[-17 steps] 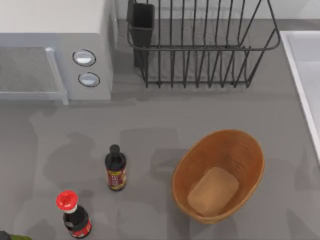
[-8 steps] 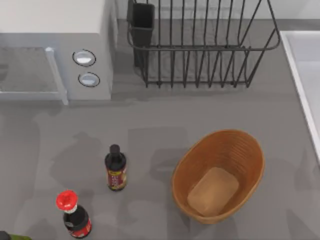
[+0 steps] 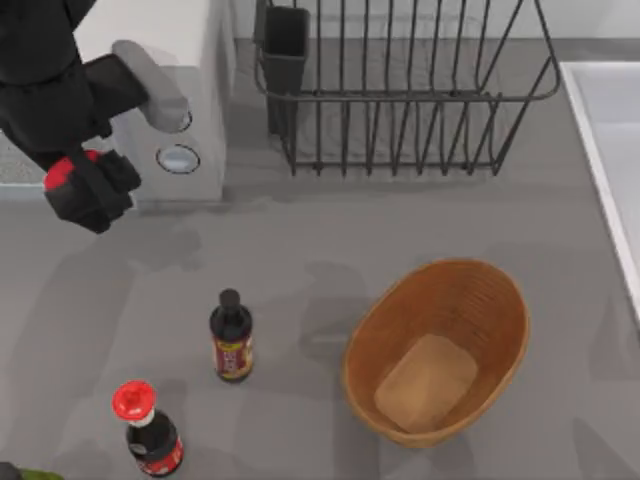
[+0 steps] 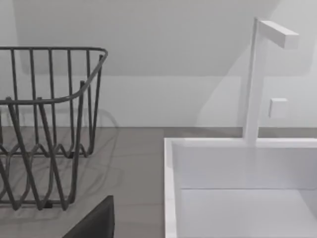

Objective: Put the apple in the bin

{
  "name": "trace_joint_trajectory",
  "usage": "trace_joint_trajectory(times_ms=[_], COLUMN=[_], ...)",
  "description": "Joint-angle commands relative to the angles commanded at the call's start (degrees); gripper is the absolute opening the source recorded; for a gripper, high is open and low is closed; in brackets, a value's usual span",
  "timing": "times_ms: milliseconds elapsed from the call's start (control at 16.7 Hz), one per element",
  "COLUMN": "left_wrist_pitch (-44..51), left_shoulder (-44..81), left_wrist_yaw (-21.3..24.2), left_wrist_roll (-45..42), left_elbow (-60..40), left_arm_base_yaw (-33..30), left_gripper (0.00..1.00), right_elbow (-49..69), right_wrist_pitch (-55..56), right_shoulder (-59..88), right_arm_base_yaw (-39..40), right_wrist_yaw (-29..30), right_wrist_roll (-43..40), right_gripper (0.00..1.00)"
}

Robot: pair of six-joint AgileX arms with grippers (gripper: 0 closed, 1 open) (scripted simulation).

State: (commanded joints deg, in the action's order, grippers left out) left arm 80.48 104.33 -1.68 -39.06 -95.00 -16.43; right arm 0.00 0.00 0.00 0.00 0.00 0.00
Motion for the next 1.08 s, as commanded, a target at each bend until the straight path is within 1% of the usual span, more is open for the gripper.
trace_joint_trajectory(times_ms=[180, 360, 600, 720, 840, 960, 1080], left_wrist_pitch=[0.6, 0.8, 1.1, 1.2, 1.2, 1.3, 1.3], left_shoulder=[1.9, 4.2, 8.2, 10.6, 13.1, 15.4, 17.1], left_wrist_yaw=[-1.2, -2.0, -1.2, 0.1, 2.0, 3.9, 5.4], left_wrist_roll=[16.9, 35.7, 61.0, 71.9, 80.6, 87.0, 90.9], left_elbow=[-4.7, -9.9, -16.6, -19.4, -21.5, -23.0, -24.0], left_arm_base_yaw=[-10.3, -19.8, -29.9, -33.4, -35.8, -37.4, -38.3], left_gripper=[0.0, 0.0, 0.0, 0.0, 0.0, 0.0, 0.0], right_elbow=[0.0, 0.0, 0.0, 0.0, 0.0, 0.0, 0.0], right_wrist_pitch=[0.0, 0.0, 0.0, 0.0, 0.0, 0.0, 0.0], right_shoulder=[0.0, 0.0, 0.0, 0.0, 0.0, 0.0, 0.0], right_arm_base_yaw=[0.0, 0.0, 0.0, 0.0, 0.0, 0.0, 0.0], right_wrist_yaw=[0.0, 0.0, 0.0, 0.0, 0.0, 0.0, 0.0], right_wrist_roll=[0.0, 0.0, 0.0, 0.0, 0.0, 0.0, 0.0], right_gripper=[1.0, 1.0, 1.0, 1.0, 1.0, 1.0, 1.0])
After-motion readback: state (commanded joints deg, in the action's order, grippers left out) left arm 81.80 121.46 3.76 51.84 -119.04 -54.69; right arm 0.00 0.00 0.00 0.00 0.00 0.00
